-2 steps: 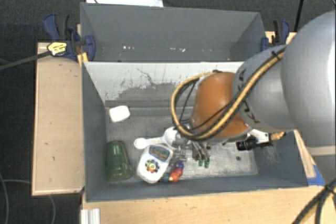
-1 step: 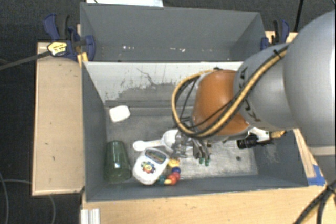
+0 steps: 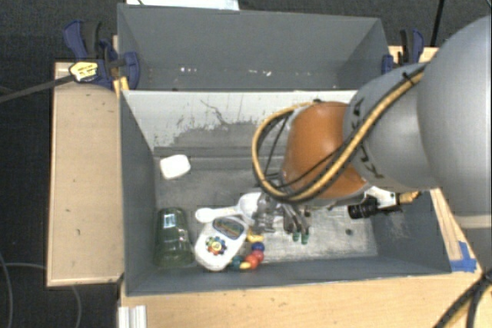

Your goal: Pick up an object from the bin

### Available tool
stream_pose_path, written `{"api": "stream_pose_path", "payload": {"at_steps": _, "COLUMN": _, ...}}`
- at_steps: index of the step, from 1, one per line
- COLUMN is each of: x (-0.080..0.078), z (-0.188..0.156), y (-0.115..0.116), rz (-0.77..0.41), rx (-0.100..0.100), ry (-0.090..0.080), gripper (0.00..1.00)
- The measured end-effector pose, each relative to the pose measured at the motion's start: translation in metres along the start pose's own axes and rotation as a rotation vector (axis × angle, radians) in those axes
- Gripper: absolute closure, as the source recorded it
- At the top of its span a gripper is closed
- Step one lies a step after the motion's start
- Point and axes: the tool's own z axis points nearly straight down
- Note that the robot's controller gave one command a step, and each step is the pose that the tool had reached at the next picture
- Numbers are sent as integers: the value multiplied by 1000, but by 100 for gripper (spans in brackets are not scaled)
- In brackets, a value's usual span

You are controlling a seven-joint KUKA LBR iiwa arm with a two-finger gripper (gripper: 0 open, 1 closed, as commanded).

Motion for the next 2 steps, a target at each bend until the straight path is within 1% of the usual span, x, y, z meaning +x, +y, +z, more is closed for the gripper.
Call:
{"api": "stream_pose_path", "payload": {"at_steps": 1, "x": 1, "z": -12, "y": 0, "rz": 0, "rx": 2, "ry": 8, "gripper": 100}}
{"api": "stream_pose_path", "payload": {"at_steps": 2, "x": 0, "z": -24, "y": 0, "rz": -1, "rx": 2, "ry": 9, "gripper": 100}}
